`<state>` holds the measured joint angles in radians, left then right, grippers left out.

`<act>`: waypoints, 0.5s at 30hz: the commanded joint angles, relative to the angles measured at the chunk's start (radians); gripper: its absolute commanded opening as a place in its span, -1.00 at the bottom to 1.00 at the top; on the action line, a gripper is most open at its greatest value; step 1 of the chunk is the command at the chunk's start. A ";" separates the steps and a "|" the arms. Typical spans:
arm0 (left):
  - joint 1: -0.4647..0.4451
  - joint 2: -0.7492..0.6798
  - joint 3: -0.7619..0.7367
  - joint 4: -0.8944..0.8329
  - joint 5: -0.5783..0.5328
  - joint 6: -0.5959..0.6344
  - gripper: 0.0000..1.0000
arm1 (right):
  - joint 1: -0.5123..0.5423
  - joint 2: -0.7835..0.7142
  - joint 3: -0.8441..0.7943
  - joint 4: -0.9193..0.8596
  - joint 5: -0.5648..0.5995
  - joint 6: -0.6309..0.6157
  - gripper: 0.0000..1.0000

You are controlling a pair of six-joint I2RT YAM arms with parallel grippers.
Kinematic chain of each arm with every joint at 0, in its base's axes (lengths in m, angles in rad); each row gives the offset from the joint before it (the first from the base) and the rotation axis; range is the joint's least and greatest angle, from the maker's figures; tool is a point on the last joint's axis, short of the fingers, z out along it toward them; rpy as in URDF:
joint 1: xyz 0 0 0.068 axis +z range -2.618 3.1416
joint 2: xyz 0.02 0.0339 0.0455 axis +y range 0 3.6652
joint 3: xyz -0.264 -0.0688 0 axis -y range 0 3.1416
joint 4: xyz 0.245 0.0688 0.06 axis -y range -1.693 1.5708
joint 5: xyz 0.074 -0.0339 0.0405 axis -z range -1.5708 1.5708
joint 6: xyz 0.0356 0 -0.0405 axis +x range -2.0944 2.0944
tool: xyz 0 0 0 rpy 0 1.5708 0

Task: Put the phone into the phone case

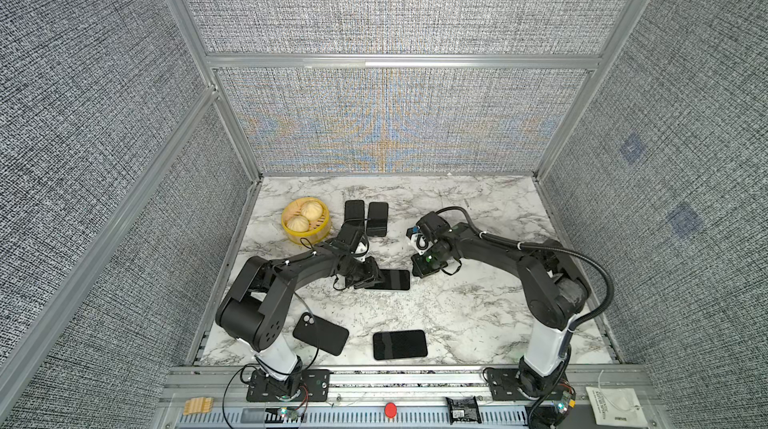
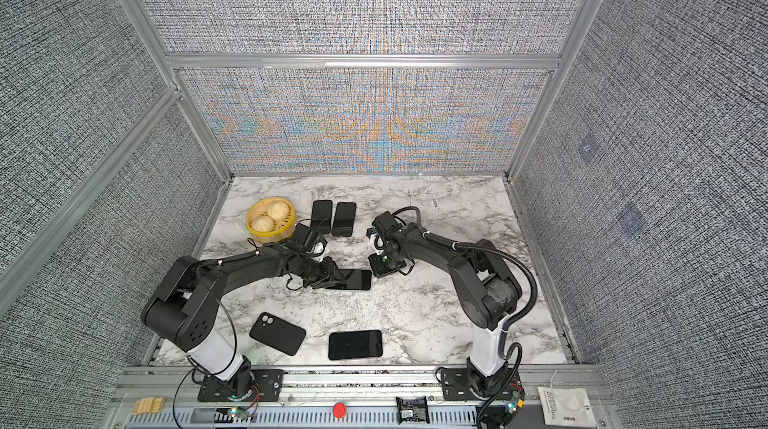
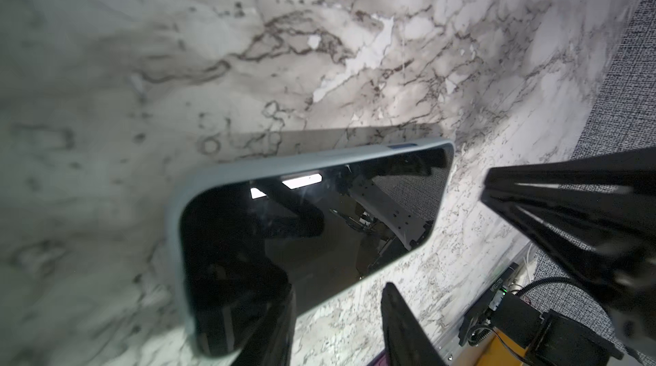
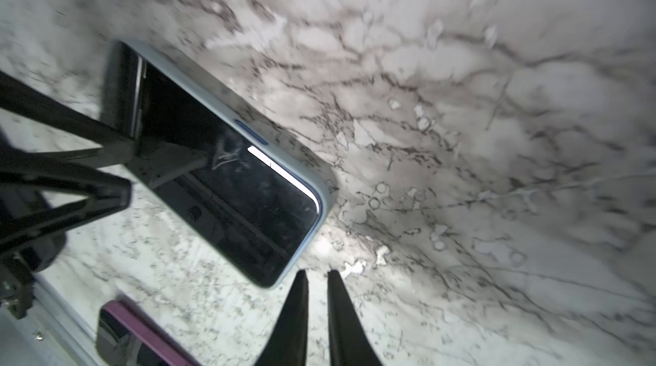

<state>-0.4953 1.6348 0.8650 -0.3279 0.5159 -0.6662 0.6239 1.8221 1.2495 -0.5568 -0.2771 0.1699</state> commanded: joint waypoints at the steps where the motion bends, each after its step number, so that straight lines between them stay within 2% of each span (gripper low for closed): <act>1: 0.011 -0.061 0.008 -0.067 -0.079 -0.008 -0.17 | 0.004 -0.045 -0.002 -0.025 0.006 -0.012 -0.53; 7: 0.066 -0.146 -0.020 -0.110 -0.130 -0.039 -0.11 | 0.045 -0.127 -0.051 0.088 -0.007 -0.172 -0.16; 10: 0.098 -0.153 -0.015 -0.137 -0.145 -0.045 0.09 | 0.082 -0.149 -0.076 0.162 0.012 -0.298 0.08; 15: 0.140 -0.162 -0.021 -0.154 -0.145 -0.040 0.22 | 0.129 -0.054 0.035 0.079 0.014 -0.471 0.35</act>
<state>-0.3687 1.4788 0.8471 -0.4507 0.3870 -0.7109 0.7391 1.7344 1.2392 -0.4538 -0.2707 -0.1520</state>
